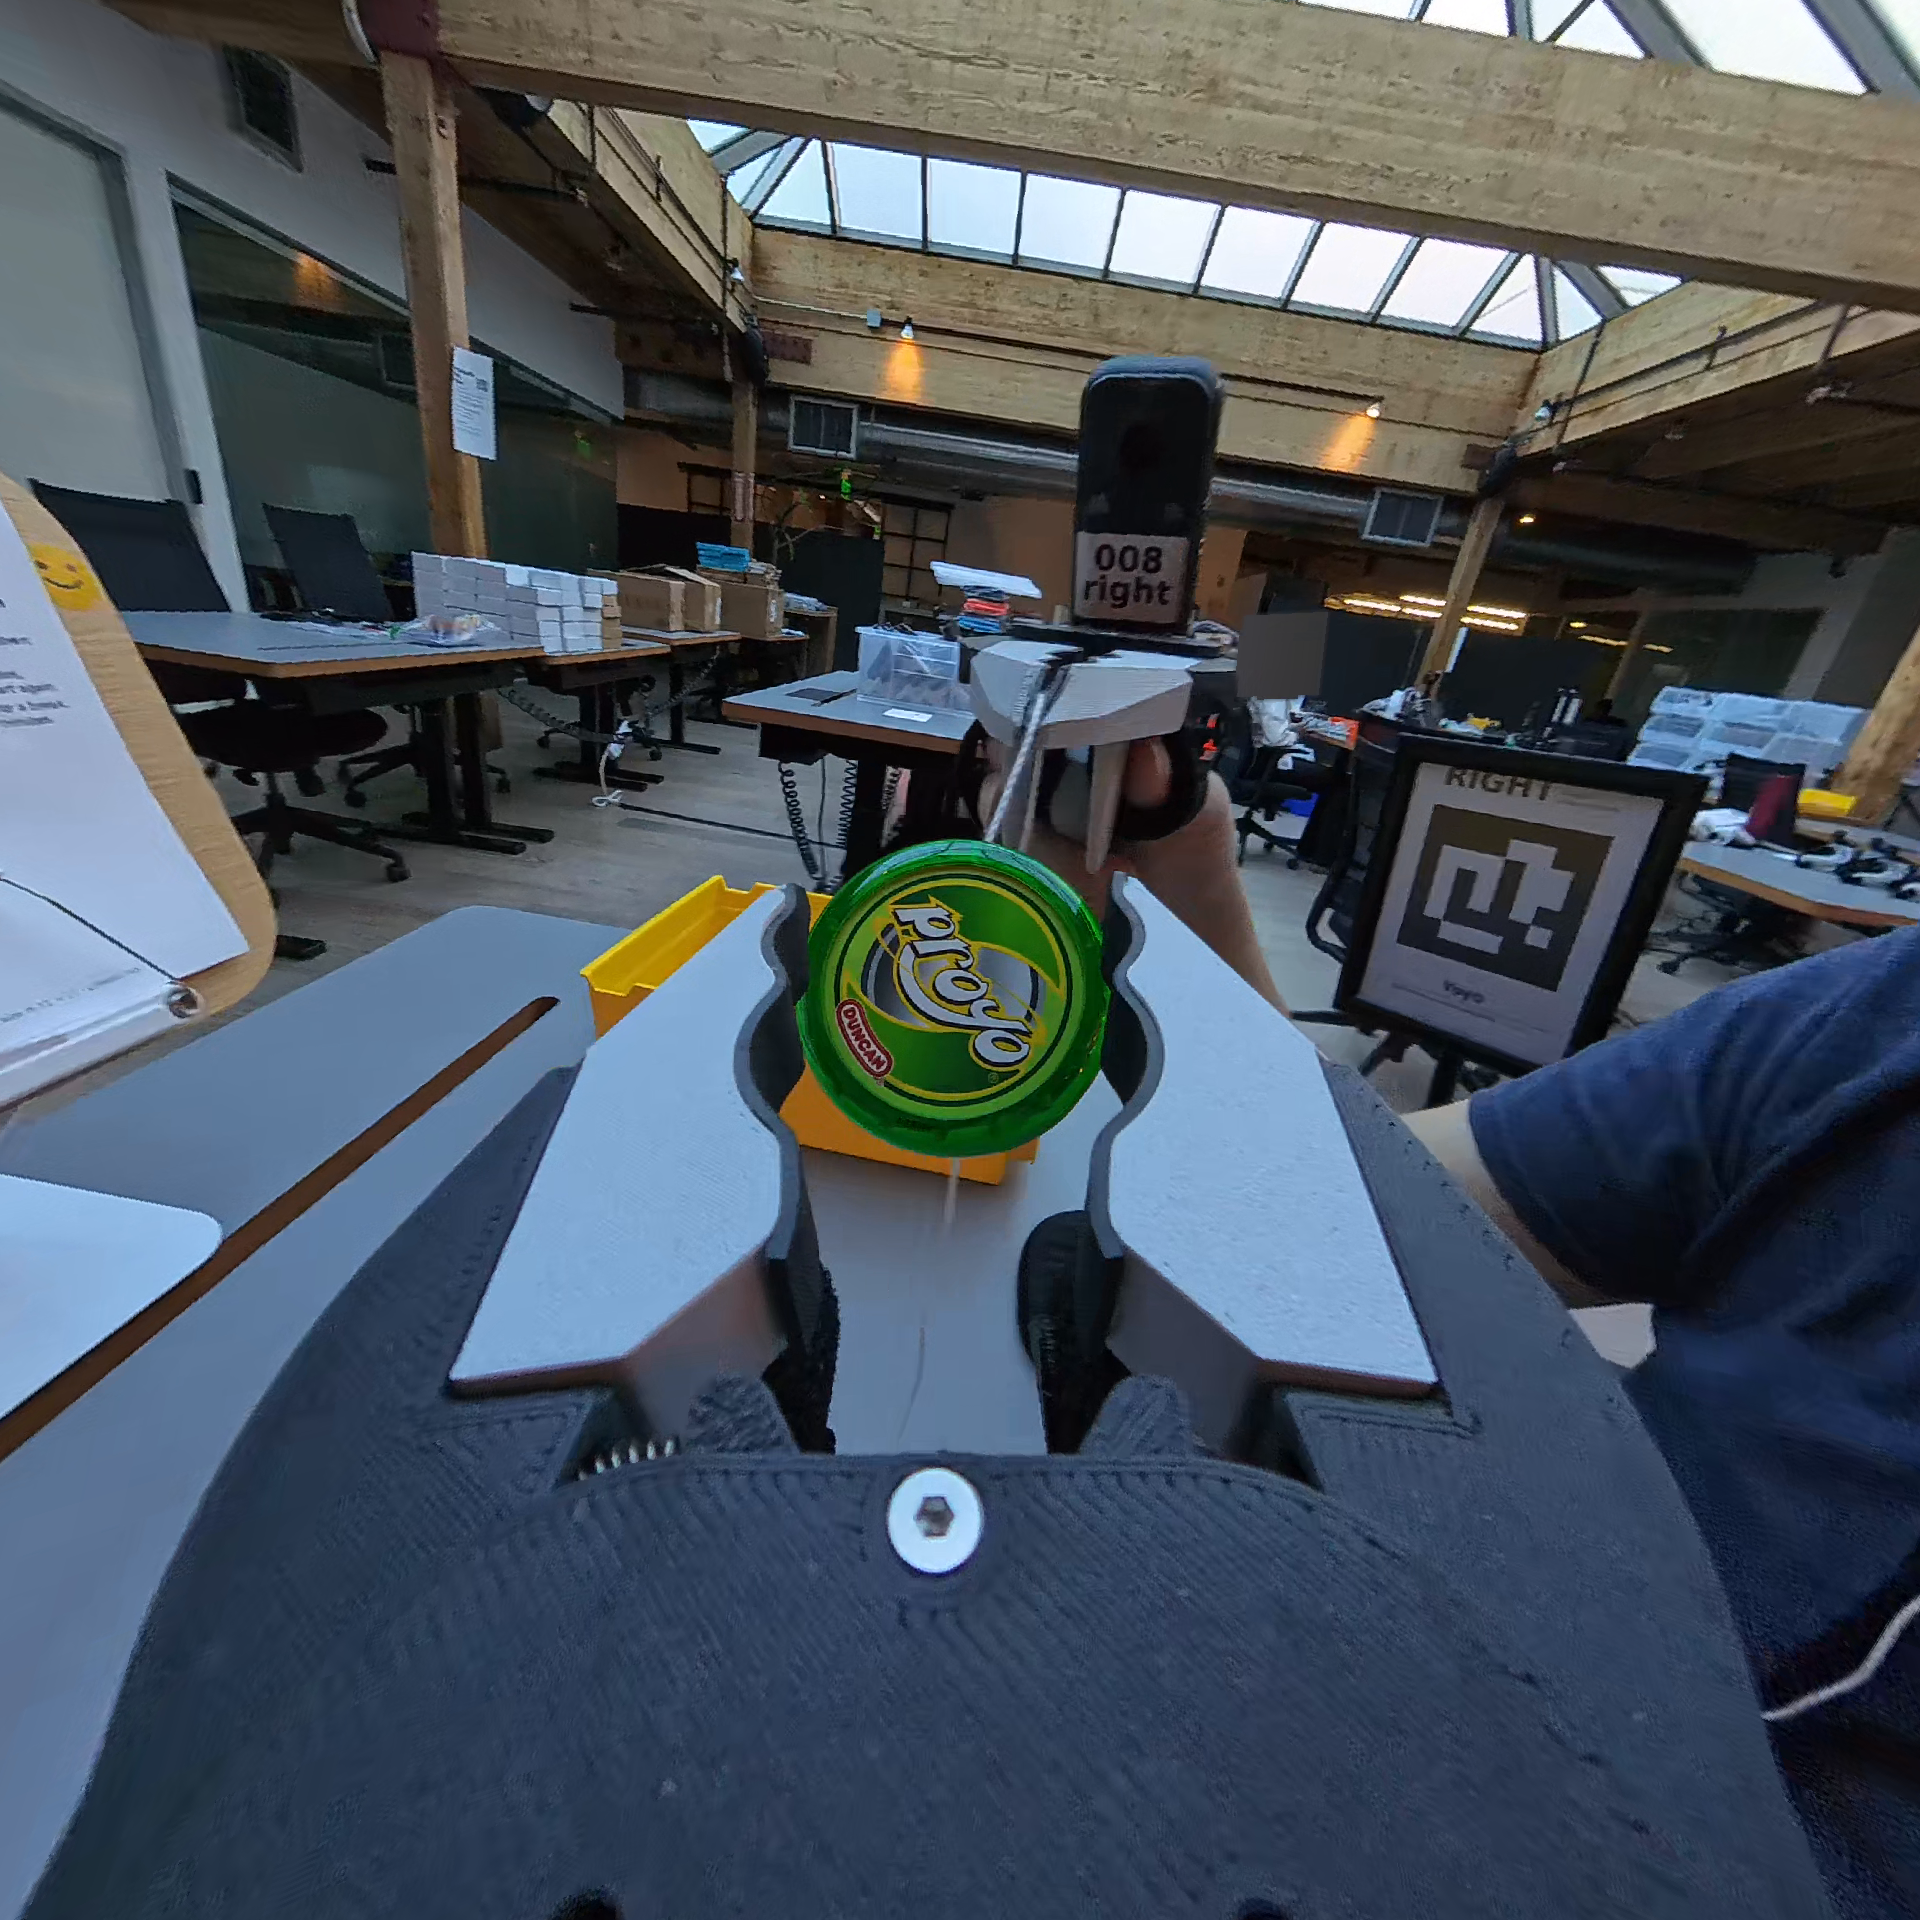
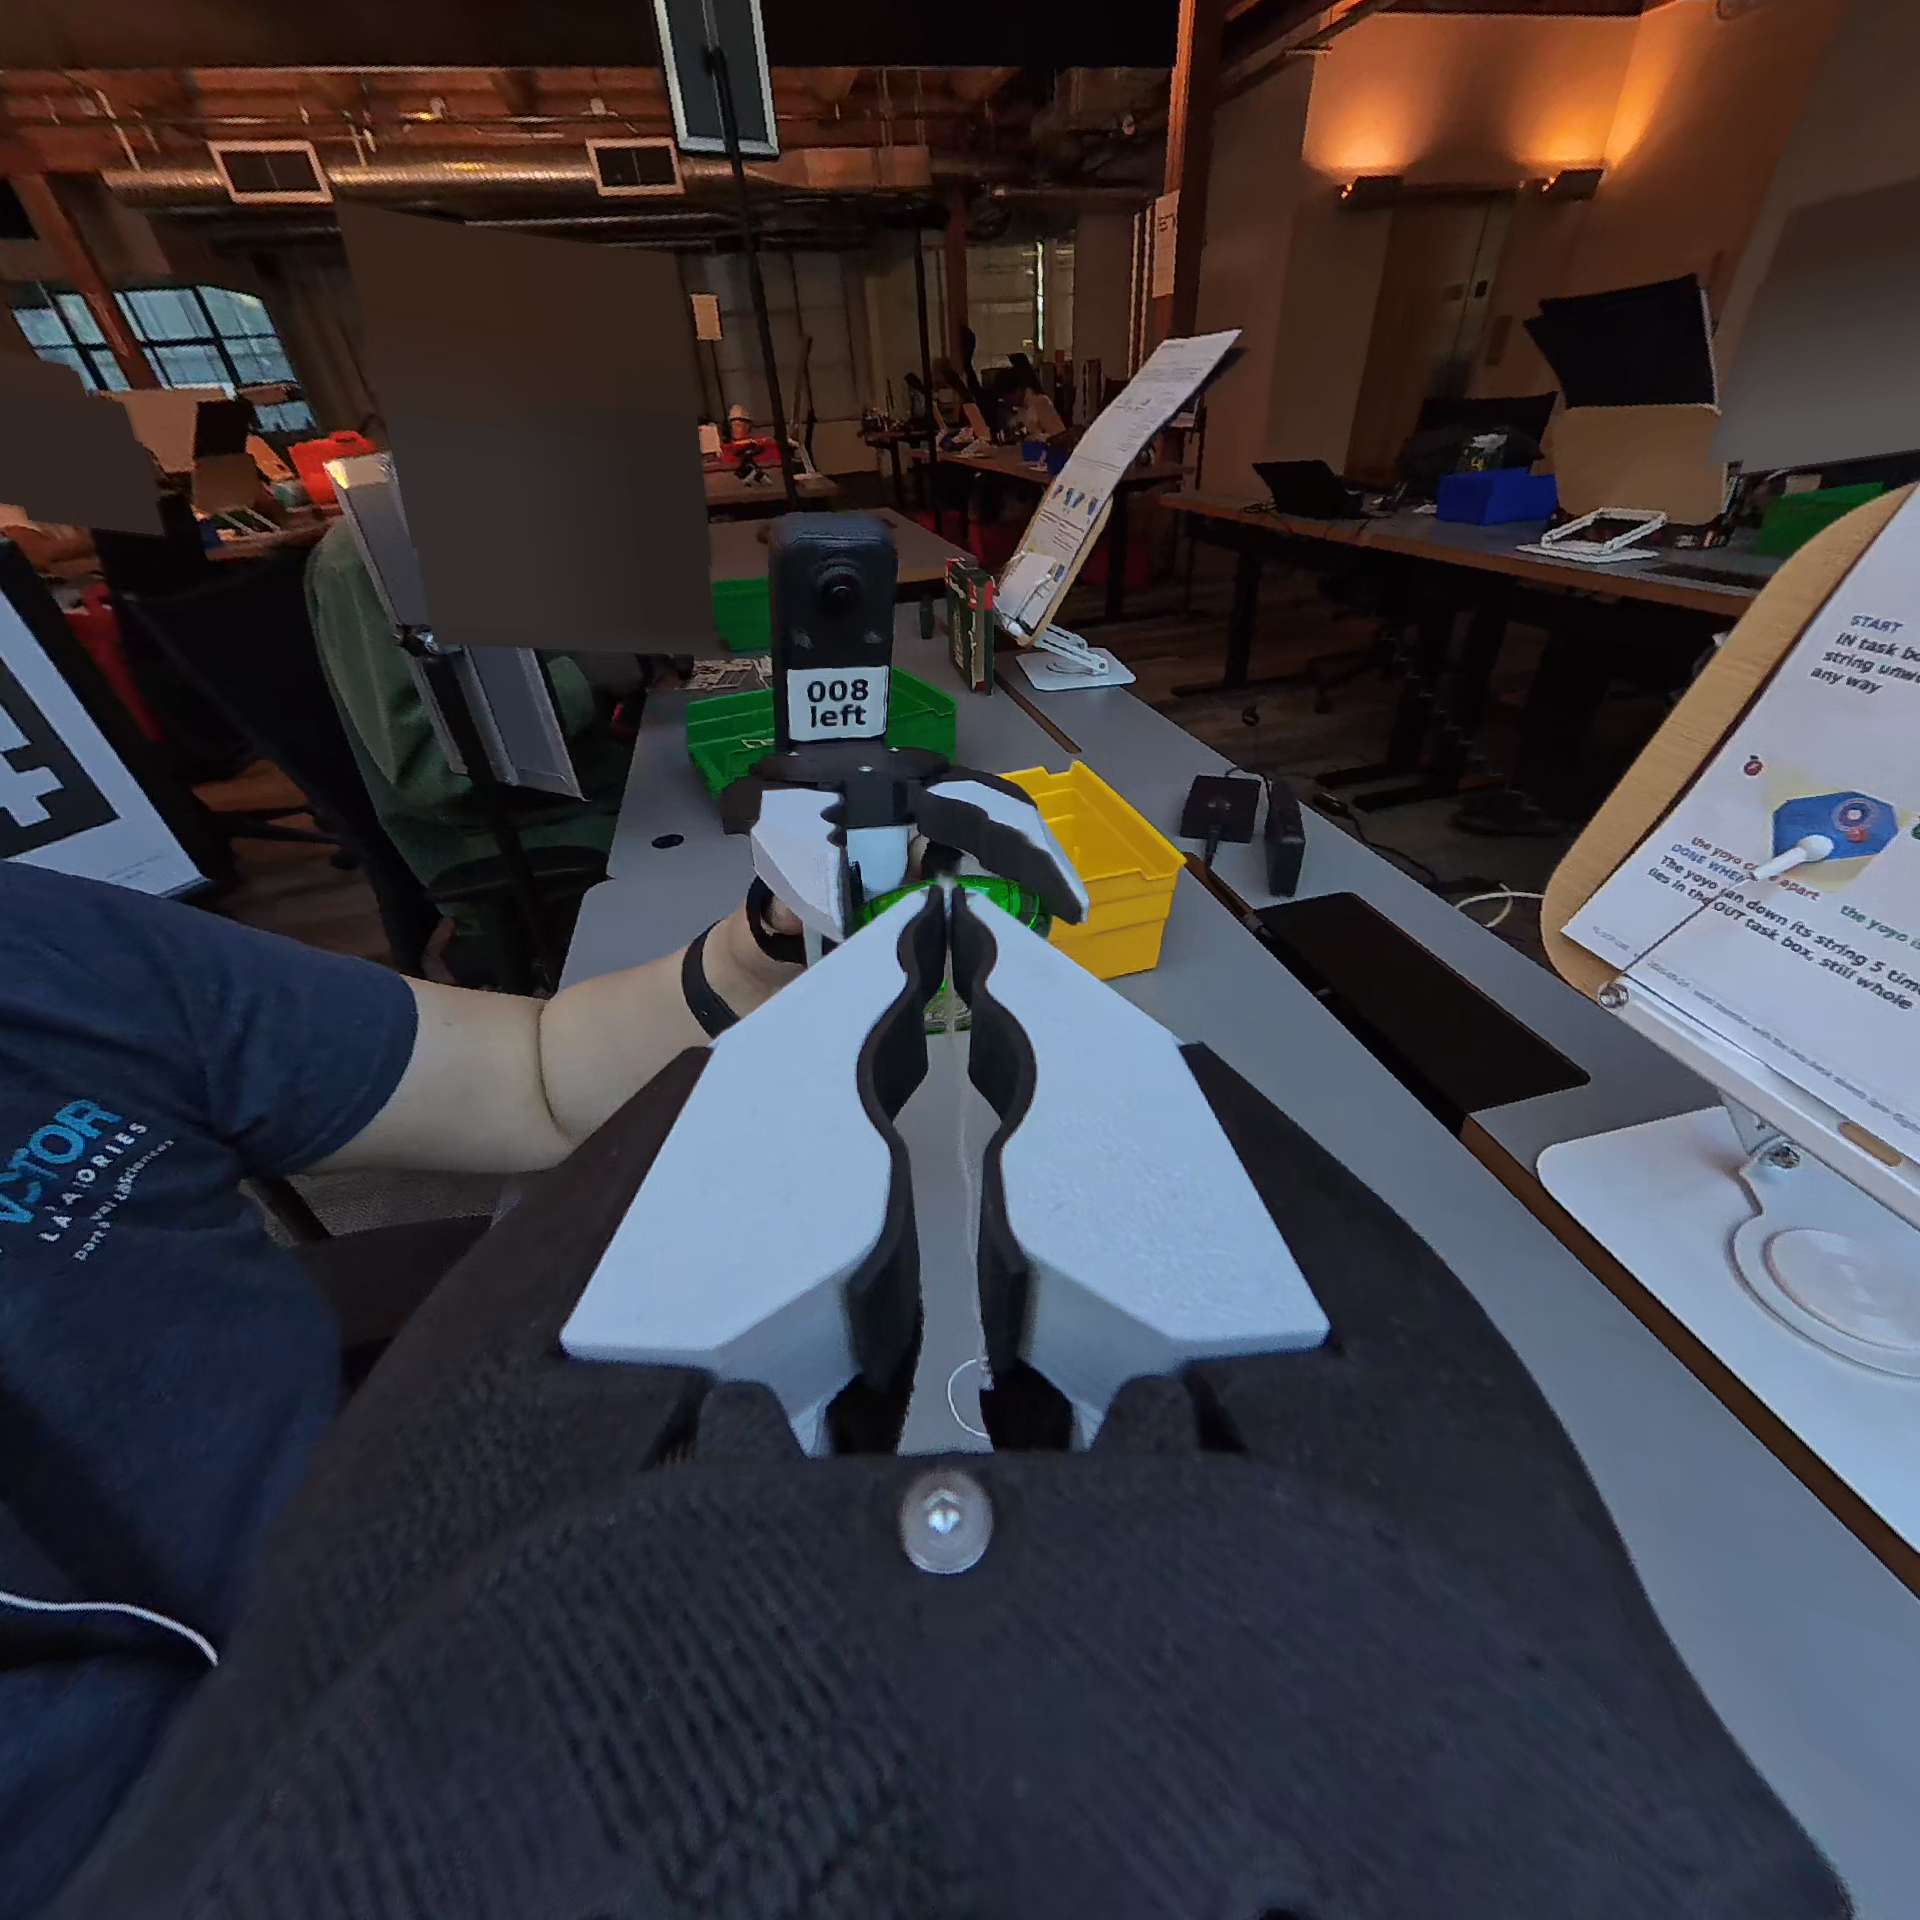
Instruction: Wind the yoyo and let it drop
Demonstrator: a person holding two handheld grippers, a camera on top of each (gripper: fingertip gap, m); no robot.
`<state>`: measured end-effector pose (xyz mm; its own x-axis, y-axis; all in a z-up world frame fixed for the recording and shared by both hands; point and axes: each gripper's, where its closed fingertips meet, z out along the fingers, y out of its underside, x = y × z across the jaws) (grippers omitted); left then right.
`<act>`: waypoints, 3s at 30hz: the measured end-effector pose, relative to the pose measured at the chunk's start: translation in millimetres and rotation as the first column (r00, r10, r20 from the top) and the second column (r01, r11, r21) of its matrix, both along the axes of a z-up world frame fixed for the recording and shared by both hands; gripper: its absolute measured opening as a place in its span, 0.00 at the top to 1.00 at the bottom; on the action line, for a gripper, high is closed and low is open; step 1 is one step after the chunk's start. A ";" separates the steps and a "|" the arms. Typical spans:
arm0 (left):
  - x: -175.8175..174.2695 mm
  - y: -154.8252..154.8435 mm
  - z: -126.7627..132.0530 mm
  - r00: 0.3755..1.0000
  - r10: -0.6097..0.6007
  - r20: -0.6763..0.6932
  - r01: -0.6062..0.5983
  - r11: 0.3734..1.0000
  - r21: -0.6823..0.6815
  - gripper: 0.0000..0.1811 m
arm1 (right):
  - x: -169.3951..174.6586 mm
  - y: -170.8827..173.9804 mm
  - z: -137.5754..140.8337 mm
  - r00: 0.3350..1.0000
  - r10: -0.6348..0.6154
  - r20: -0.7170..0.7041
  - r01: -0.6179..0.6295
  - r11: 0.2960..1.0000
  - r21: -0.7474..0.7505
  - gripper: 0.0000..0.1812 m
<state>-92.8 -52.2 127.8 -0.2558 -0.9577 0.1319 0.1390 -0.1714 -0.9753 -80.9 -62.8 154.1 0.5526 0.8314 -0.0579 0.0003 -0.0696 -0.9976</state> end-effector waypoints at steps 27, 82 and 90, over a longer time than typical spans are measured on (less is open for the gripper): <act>-37.3 19.4 37.1 0.950 0.198 0.241 -0.214 0.976 0.040 1.00 | -52.4 -11.6 -13.1 0.993 0.019 0.113 -0.021 1.000 0.016 1.00; 7.5 -45.0 -39.2 0.971 -0.232 -0.050 0.237 0.955 0.180 0.69 | -27.2 -29.0 27.7 0.998 0.031 -0.056 -0.025 0.993 0.116 1.00; 2.3 -36.2 -31.2 0.976 -0.216 -0.011 0.215 0.963 0.164 0.78 | -12.2 -25.8 32.6 0.996 0.009 -0.086 0.002 0.992 0.123 1.00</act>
<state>-90.4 -88.4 96.6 -0.4591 -0.8881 -0.0238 0.1233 -0.0371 -0.9917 -93.1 -88.6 186.6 0.5468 0.8373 -0.0031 -0.0865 0.0528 -0.9949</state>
